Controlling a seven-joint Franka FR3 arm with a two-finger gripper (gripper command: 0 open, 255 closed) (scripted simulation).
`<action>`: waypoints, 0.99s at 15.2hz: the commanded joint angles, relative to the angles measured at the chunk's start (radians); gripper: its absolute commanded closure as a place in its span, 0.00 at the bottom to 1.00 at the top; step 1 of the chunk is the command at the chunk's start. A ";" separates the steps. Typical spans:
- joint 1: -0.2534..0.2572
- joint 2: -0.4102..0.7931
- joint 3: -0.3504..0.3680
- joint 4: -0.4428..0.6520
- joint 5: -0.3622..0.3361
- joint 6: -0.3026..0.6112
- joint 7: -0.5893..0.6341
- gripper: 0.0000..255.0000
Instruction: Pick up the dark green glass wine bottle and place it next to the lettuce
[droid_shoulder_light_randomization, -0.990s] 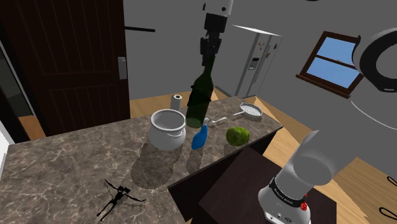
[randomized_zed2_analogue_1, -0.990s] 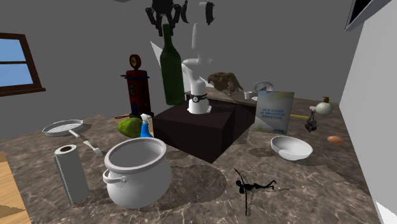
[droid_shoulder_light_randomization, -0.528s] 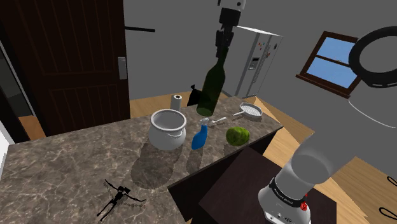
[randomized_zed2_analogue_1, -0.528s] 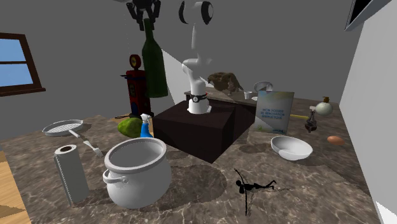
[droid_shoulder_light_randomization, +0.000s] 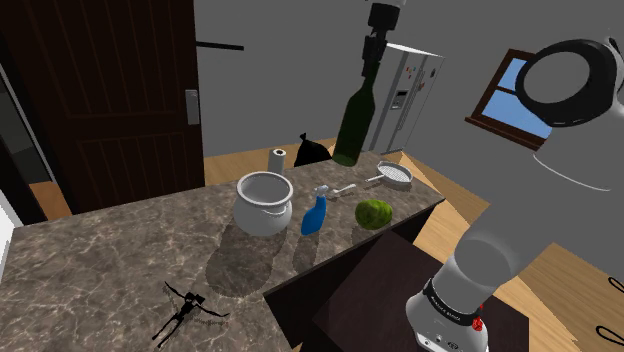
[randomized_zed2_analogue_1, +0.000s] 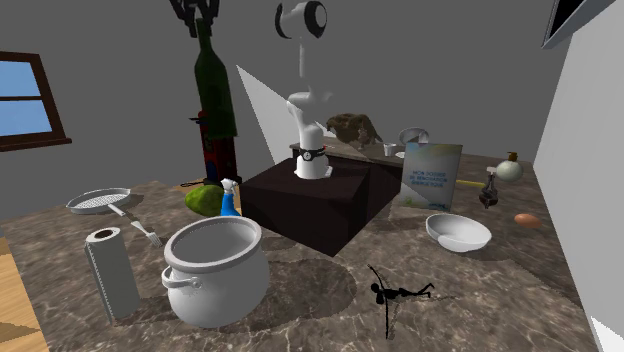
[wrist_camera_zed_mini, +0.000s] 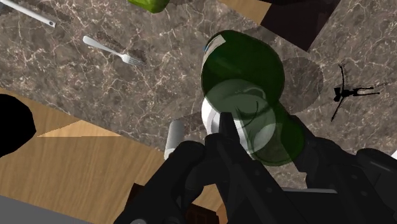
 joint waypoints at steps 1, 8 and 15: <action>-0.024 0.043 -0.026 0.076 0.000 -0.034 -0.052 1.00; -0.102 0.177 -0.090 0.283 0.014 -0.110 -0.185 1.00; -0.093 0.096 -0.085 0.069 0.001 0.024 -0.180 1.00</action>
